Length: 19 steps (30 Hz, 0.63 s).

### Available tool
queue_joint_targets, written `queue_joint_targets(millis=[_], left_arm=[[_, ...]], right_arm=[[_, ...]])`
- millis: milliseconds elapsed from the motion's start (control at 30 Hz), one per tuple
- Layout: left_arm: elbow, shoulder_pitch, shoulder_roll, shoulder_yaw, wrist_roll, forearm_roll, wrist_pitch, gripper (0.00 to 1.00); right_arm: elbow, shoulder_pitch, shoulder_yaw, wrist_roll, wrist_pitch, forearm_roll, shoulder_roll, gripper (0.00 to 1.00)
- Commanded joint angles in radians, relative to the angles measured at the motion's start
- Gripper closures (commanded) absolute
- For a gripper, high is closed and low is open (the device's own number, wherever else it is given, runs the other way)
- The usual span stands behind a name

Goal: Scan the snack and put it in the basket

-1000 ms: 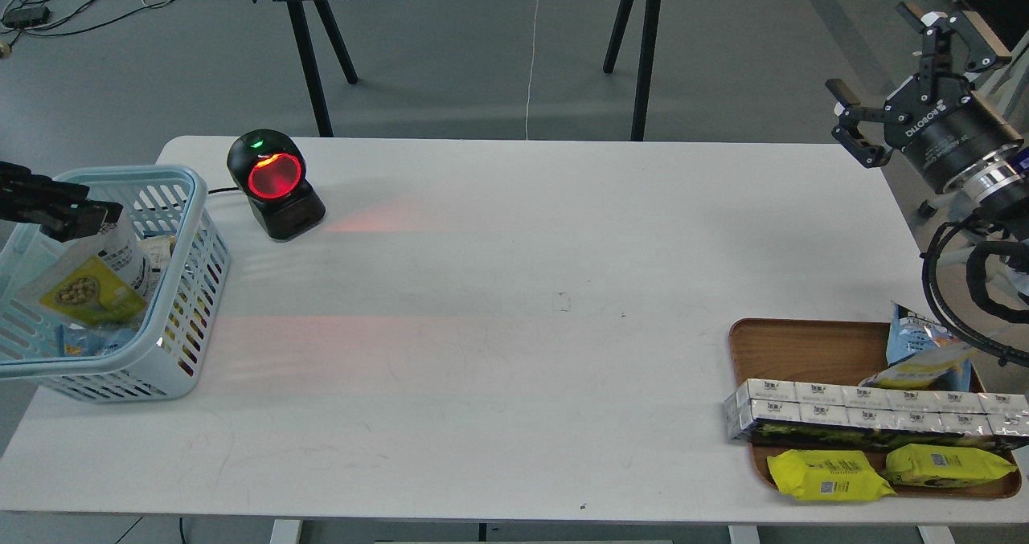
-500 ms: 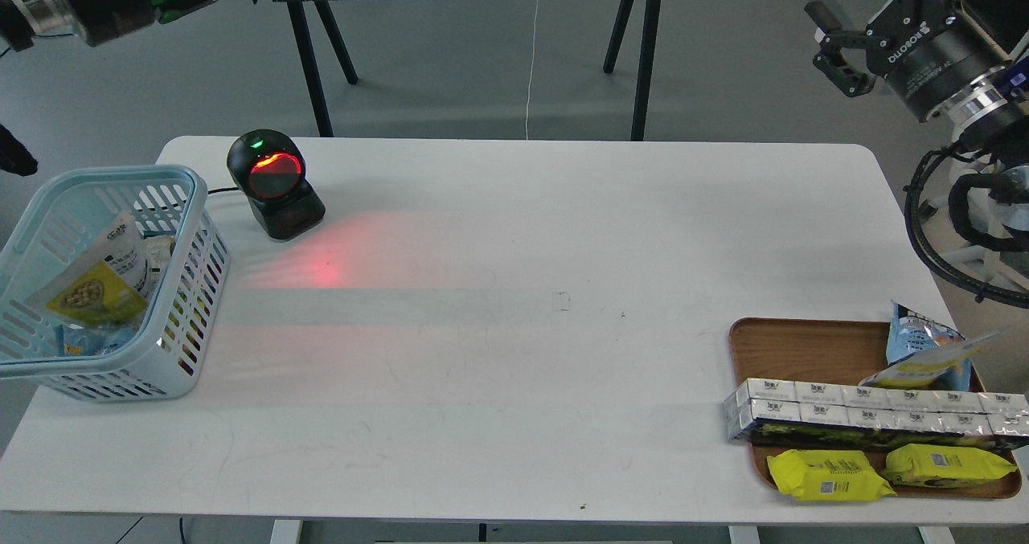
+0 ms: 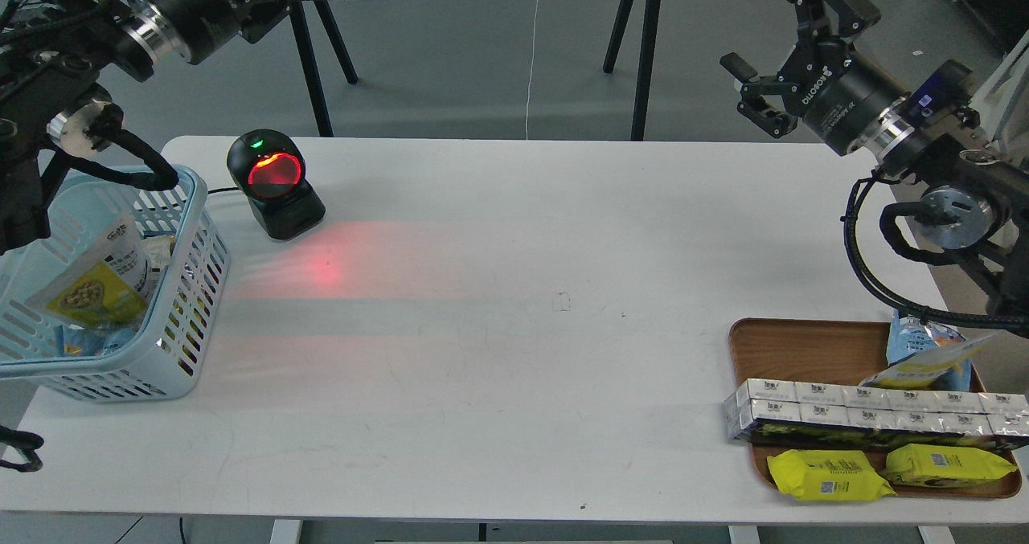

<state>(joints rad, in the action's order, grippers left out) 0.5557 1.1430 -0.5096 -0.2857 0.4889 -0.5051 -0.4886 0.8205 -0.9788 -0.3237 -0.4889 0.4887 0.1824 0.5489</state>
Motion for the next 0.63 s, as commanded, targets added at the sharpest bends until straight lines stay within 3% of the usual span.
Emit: queue_joint_targets(millis=[0, 267, 600], left_arm=[[0.012, -0.019, 0.005, 0.000, 0.000, -0.006, 0.000, 0.23], [0.012, -0.023, 0.034, -0.010, 0.000, -0.038, 0.000, 0.23], [0.015, -0.062, -0.016, -0.018, 0.000, -0.039, 0.000, 0.23]], right_arm=[[0.019, 0.015, 0.009, 0.000, 0.000, 0.000, -0.006, 0.01], [0.040, 0.022, -0.009, 0.000, 0.000, -0.001, -0.047, 0.01], [0.037, 0.031, -0.026, 0.000, 0.000, -0.004, -0.044, 0.01]])
